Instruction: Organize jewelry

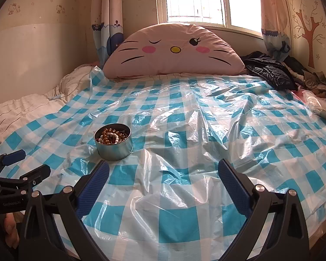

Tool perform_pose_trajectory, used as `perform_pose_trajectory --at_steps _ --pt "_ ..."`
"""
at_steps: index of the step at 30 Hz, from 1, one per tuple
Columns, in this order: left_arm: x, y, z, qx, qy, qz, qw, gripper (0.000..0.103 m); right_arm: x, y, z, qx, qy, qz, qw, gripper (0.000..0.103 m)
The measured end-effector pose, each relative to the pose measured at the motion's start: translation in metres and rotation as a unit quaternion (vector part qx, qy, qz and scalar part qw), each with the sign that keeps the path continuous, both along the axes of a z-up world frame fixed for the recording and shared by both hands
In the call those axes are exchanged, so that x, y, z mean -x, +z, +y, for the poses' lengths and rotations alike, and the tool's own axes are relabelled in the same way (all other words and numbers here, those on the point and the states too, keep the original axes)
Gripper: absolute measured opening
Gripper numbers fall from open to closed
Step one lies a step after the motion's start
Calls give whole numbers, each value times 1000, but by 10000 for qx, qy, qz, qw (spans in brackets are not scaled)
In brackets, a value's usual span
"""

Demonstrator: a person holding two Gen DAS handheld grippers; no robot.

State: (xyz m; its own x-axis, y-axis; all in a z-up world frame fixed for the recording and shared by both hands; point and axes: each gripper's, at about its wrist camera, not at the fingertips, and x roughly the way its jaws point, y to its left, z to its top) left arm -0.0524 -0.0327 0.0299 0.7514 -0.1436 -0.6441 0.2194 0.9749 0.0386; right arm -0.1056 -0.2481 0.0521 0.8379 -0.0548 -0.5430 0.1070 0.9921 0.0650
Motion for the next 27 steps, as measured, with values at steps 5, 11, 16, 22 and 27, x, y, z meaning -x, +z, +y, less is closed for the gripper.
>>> perform_pose_trajectory --at_steps 5,11,16,22,27 --pt "0 -1 1 -16 79 -57 10000 96 2 0 1 5 8 -26 10000 96" --pt "-1 -1 4 -29 228 -49 9997 96 2 1 1 2 -5 -33 10000 96" --pt "-3 -1 -1 -209 306 -30 9993 96 2 1 1 10 -4 -31 10000 96" --pt "-5 -2 -1 -256 349 66 9990 96 2 1 2 35 5 -31 10000 96" --pt "-12 -5 2 -259 255 316 9988 96 2 1 2 38 3 -24 10000 96"
